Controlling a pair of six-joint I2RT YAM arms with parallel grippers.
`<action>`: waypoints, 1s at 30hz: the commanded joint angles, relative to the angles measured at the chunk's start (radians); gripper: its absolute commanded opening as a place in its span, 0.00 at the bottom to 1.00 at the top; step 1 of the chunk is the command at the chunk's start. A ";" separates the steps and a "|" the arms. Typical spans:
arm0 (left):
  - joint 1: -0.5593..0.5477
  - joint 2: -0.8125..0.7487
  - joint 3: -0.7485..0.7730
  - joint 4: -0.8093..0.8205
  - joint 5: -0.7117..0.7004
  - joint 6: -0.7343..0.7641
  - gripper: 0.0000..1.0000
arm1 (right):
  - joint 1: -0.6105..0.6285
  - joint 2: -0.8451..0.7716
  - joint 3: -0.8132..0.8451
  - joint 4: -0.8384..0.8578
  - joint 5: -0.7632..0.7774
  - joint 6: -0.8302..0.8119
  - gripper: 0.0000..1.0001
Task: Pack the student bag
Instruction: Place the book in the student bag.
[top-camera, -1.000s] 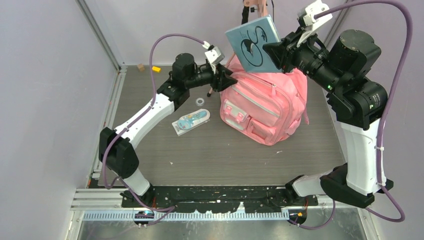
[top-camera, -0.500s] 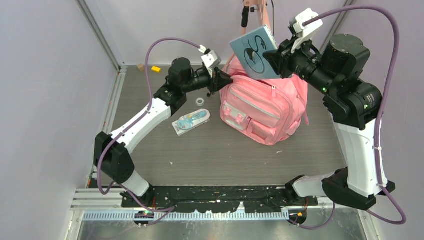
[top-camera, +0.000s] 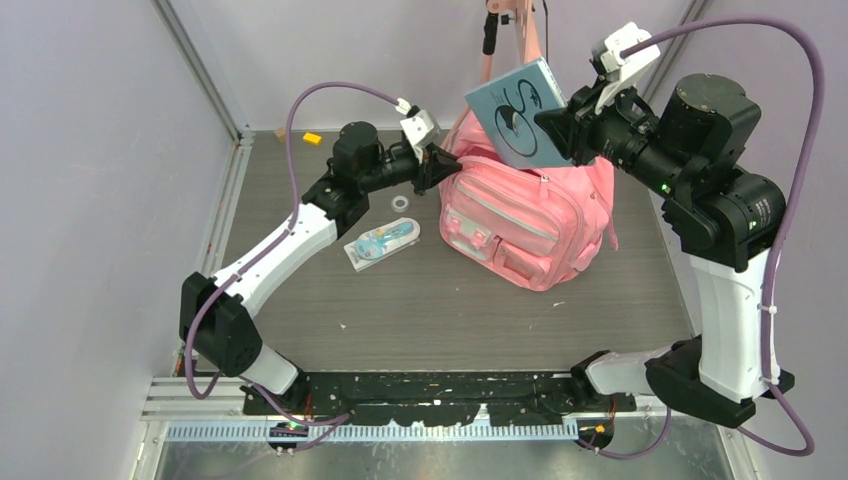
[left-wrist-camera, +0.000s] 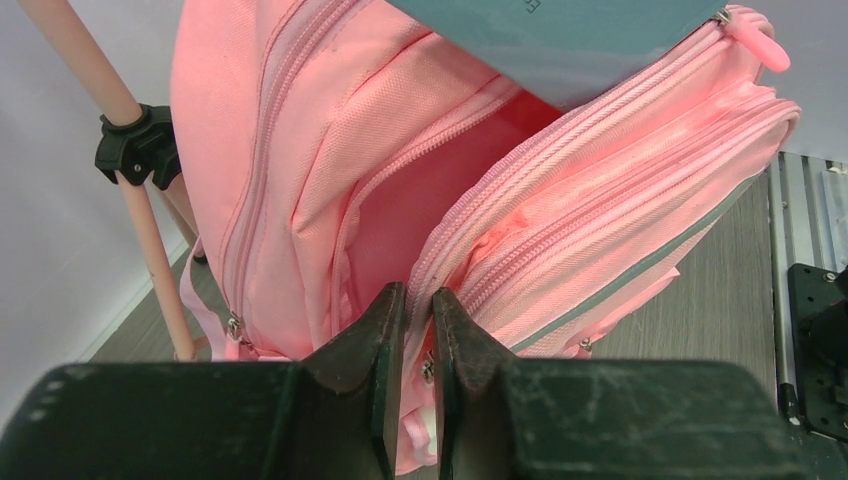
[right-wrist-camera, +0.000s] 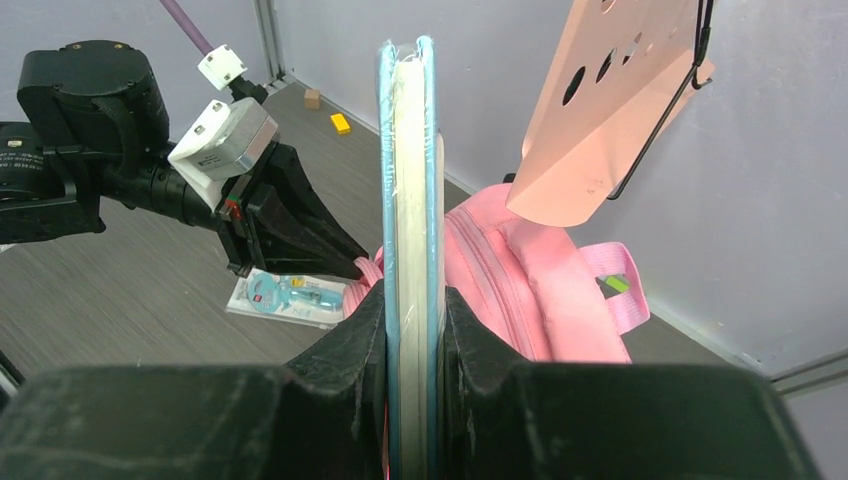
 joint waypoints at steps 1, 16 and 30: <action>-0.019 -0.032 -0.013 -0.057 0.013 0.013 0.00 | -0.004 0.033 0.093 -0.027 -0.002 -0.012 0.00; -0.019 -0.020 0.043 -0.146 0.007 0.072 0.00 | -0.004 0.126 0.162 -0.317 0.027 -0.120 0.01; -0.019 0.023 0.104 -0.169 0.019 0.092 0.00 | -0.006 0.272 0.287 -0.531 0.053 -0.195 0.00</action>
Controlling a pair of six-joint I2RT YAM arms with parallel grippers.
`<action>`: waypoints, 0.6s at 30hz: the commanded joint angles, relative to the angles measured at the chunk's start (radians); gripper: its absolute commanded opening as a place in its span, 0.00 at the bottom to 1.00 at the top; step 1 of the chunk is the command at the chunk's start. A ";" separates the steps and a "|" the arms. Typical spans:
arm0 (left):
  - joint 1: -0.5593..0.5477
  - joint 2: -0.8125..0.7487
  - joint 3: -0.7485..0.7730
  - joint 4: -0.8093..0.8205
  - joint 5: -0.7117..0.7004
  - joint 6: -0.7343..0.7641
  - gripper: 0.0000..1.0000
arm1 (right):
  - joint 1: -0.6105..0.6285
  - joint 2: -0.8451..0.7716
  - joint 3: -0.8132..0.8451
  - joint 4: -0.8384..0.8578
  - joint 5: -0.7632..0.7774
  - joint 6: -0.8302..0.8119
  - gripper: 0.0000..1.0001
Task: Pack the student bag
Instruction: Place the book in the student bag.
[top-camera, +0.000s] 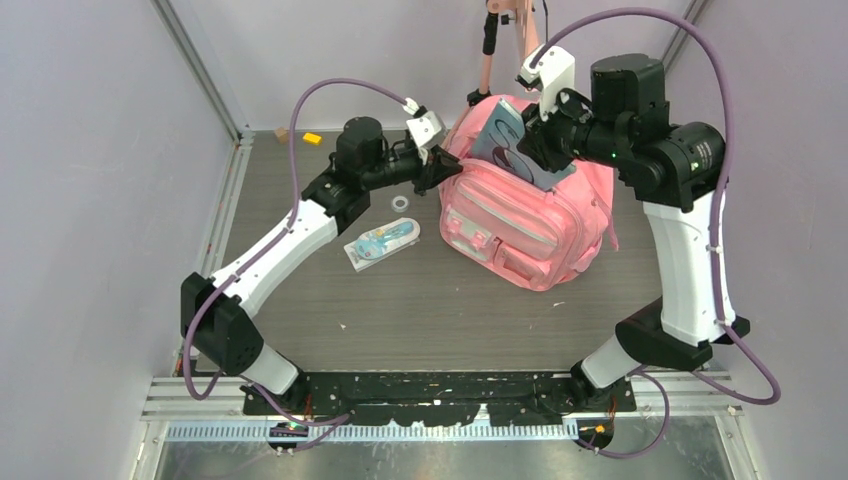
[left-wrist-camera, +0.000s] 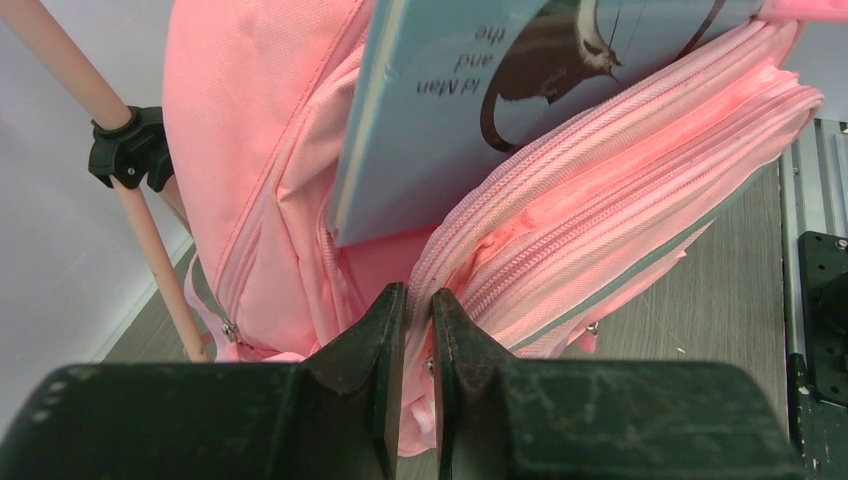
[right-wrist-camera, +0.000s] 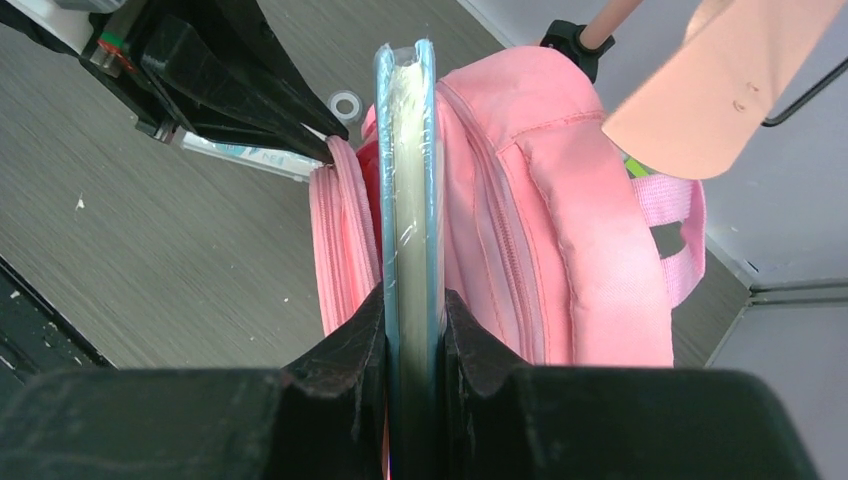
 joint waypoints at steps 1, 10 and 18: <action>-0.006 0.025 0.054 -0.055 0.022 0.013 0.00 | -0.006 0.053 0.067 -0.162 0.042 -0.041 0.00; -0.006 0.046 0.084 -0.065 0.031 0.021 0.00 | -0.006 0.141 0.042 -0.224 0.044 -0.066 0.00; -0.006 0.048 0.081 -0.068 0.026 0.022 0.00 | -0.006 0.117 0.046 -0.161 0.096 -0.021 0.39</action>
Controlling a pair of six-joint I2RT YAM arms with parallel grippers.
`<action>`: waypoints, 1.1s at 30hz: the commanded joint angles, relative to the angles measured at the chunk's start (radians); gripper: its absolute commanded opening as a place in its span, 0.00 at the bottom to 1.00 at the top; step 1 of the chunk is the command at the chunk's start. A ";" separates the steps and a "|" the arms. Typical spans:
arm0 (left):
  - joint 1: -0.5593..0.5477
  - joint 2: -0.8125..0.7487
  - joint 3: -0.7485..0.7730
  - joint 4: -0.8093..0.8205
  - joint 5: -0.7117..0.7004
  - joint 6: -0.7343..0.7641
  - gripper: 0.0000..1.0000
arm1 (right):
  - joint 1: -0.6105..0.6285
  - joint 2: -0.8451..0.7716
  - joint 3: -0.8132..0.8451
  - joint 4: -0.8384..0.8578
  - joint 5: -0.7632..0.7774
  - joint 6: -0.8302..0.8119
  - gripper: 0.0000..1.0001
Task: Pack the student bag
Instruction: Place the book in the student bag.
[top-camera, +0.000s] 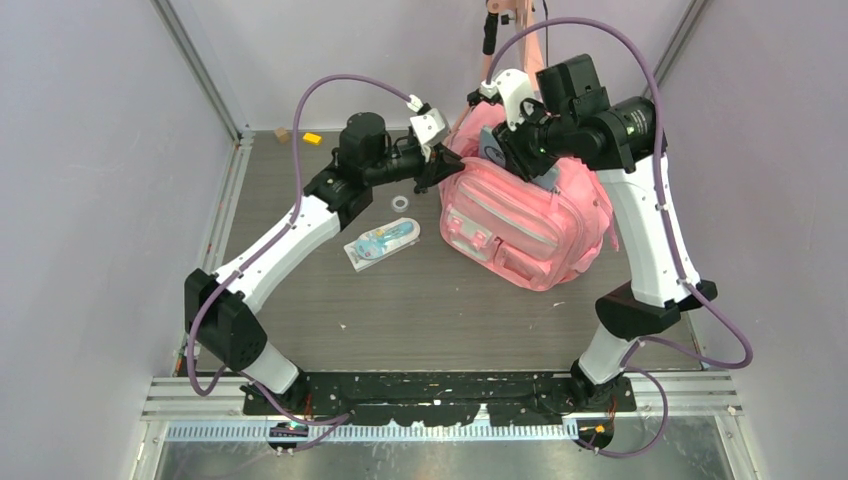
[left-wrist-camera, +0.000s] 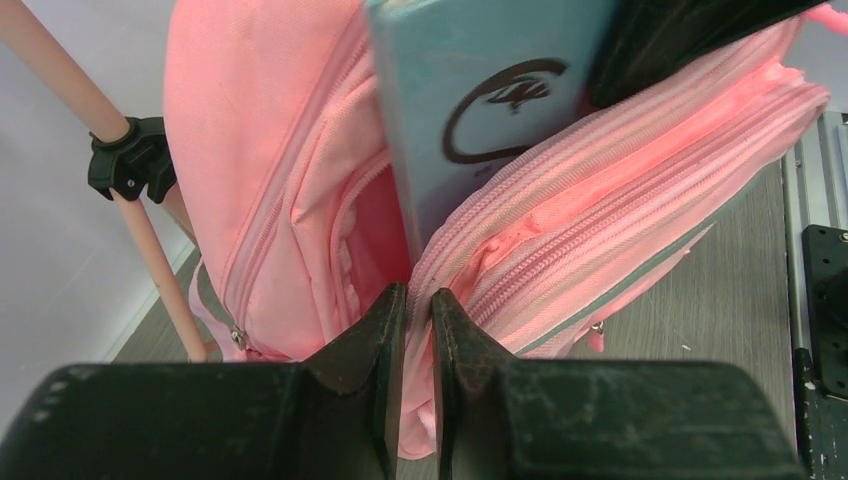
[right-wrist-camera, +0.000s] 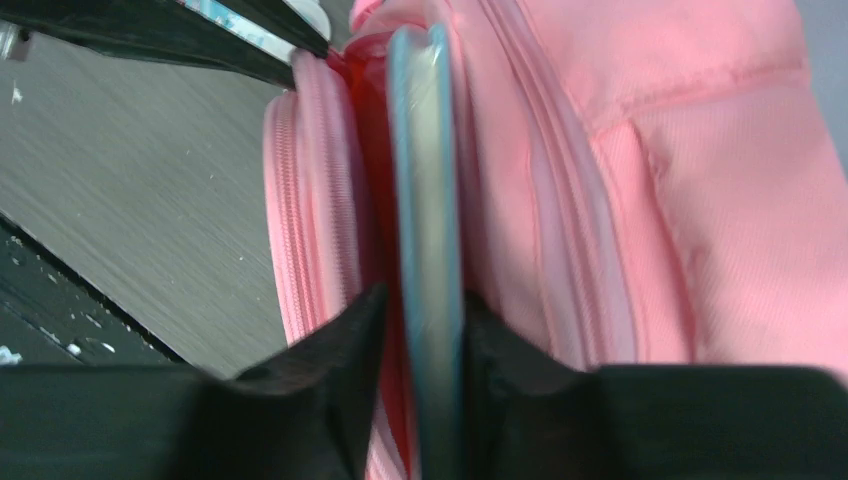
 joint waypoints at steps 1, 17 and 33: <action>-0.006 0.014 0.029 -0.033 0.012 -0.001 0.00 | -0.006 -0.062 0.028 0.015 0.071 0.025 0.46; -0.006 -0.008 0.027 -0.026 -0.079 -0.065 0.36 | -0.006 -0.344 -0.201 0.337 0.149 0.265 0.72; -0.263 -0.103 0.268 -0.383 -0.618 -0.031 0.95 | -0.006 -0.559 -0.586 0.543 0.522 0.545 0.75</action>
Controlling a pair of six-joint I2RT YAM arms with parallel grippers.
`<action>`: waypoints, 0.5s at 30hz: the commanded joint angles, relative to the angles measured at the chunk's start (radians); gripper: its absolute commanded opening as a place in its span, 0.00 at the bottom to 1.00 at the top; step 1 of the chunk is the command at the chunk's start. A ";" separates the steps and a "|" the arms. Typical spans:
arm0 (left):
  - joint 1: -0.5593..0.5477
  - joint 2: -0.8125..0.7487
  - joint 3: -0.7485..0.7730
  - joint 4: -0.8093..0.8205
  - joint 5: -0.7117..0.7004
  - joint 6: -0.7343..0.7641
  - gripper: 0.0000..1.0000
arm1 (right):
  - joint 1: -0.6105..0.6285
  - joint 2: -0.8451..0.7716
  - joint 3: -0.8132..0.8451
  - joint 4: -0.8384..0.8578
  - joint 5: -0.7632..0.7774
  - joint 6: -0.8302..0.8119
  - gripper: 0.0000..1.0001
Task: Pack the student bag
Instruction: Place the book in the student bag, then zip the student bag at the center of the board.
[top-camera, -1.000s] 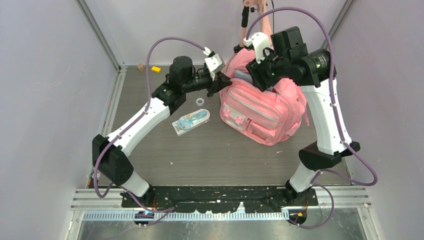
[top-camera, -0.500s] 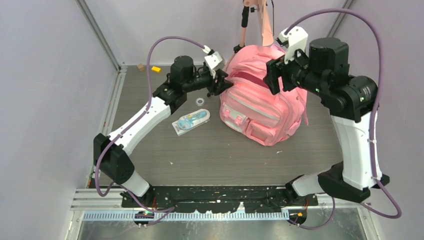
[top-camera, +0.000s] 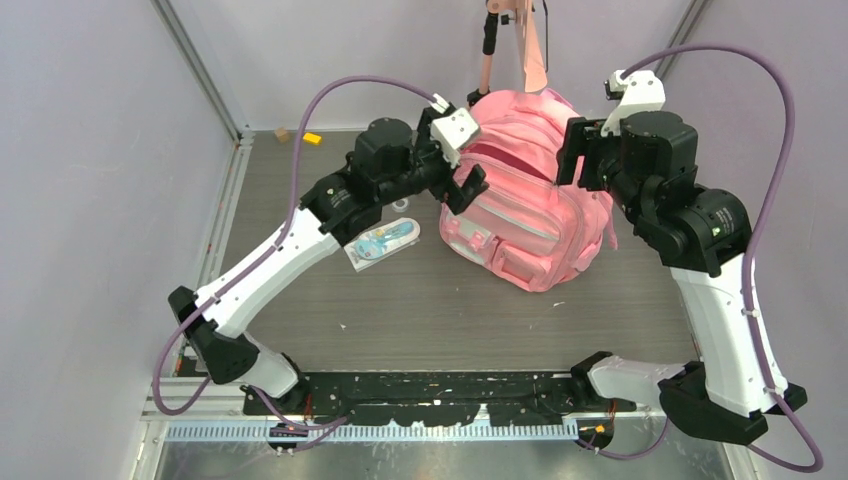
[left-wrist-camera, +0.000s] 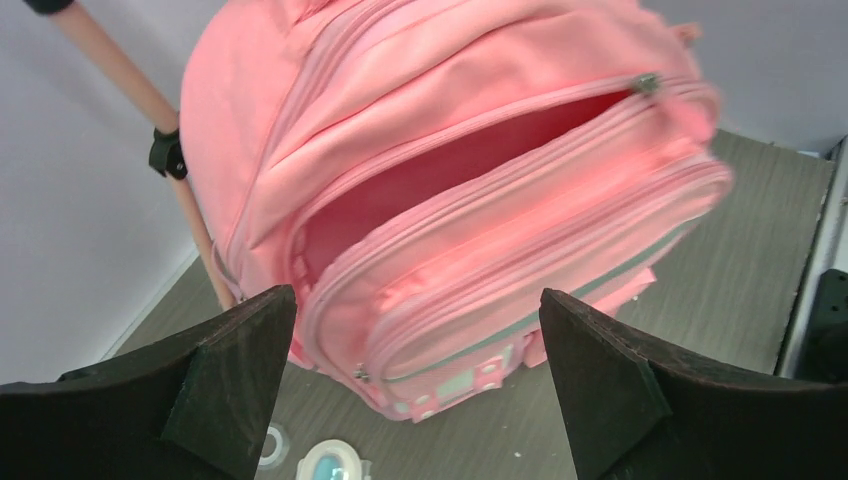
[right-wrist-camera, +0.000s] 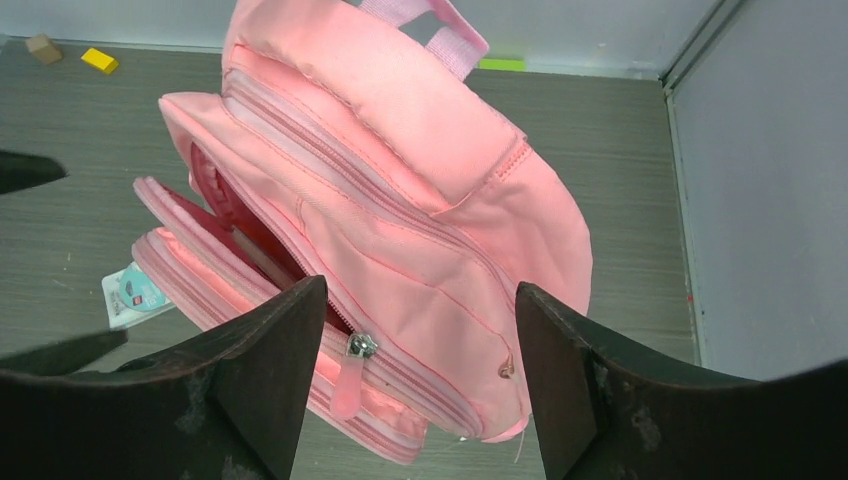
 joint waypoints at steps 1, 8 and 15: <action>-0.087 -0.061 0.076 -0.060 -0.238 -0.056 0.95 | -0.001 -0.043 -0.067 0.121 0.052 0.082 0.76; -0.286 -0.018 0.103 -0.011 -0.299 -0.116 0.88 | -0.001 -0.083 -0.127 0.195 0.282 0.147 0.83; -0.419 0.105 0.128 0.076 -0.476 -0.055 0.87 | -0.003 -0.098 -0.109 0.220 0.442 0.146 0.85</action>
